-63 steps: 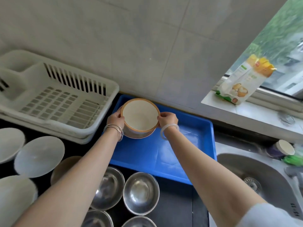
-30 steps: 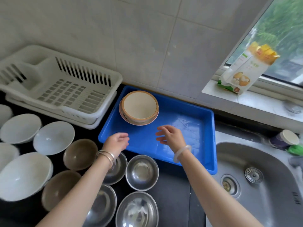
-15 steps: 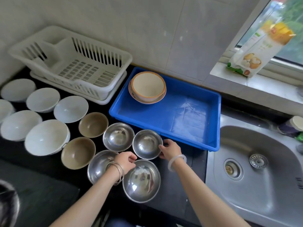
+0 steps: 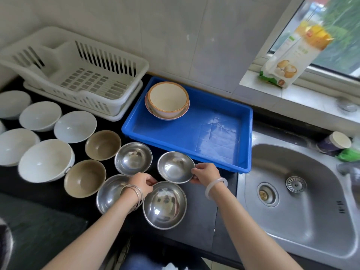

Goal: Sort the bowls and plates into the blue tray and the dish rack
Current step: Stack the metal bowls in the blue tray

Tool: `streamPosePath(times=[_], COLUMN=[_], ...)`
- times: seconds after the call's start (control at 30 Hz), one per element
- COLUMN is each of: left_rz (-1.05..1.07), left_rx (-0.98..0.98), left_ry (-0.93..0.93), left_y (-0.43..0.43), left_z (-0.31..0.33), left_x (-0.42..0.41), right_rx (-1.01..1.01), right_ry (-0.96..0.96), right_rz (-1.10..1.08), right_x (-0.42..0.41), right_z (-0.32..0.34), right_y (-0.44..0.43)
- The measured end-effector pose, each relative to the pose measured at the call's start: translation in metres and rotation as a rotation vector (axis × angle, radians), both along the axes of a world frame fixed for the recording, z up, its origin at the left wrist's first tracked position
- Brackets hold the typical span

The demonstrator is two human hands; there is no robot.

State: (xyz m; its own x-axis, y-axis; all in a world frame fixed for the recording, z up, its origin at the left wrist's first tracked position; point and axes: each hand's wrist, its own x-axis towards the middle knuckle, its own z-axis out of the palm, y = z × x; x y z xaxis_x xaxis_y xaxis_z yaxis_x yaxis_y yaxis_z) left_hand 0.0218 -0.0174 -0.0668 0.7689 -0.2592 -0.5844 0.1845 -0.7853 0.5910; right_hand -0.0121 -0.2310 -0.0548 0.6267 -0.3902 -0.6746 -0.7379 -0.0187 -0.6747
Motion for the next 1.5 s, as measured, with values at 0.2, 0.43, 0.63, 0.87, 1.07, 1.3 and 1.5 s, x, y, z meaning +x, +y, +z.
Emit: streamPosePath(times=[0.2,0.43,0.63,0.87,1.07,1.3,1.5], left_rz=[0.129,0.337,0.415,0.359,0.374,0.367,0.355], left_rx=[-0.107,-0.304,-0.396,-0.412,-0.449,-0.465,-0.563], left_ry=[-0.009,0.090,0.291,0.319,0.410,0.398,0.288], left_y=[-0.016,-0.022,-0.022,-0.021,-0.018,-0.022,-0.029], left_z=[-0.002,-0.009,-0.009,-0.009,-0.013,-0.012,0.012], left_x=[0.013,0.020,0.015,0.012,0.013,0.012,0.031], right_rx=[-0.063,-0.227,-0.306,-0.301,-0.247,-0.135,-0.259], right_ry=[-0.111,-0.132,-0.108,-0.124,-0.057,-0.042,-0.201], right_rz=[0.007,0.029,0.036,-0.067,-0.129,-0.128,-0.110], right_x=[-0.016,-0.032,-0.041,-0.043,-0.046,-0.047,-0.031], right_z=[0.013,0.009,-0.007,-0.018,-0.027,-0.030,-0.006], right_y=[-0.010,-0.008,0.006,0.011,0.013,0.016,0.001])
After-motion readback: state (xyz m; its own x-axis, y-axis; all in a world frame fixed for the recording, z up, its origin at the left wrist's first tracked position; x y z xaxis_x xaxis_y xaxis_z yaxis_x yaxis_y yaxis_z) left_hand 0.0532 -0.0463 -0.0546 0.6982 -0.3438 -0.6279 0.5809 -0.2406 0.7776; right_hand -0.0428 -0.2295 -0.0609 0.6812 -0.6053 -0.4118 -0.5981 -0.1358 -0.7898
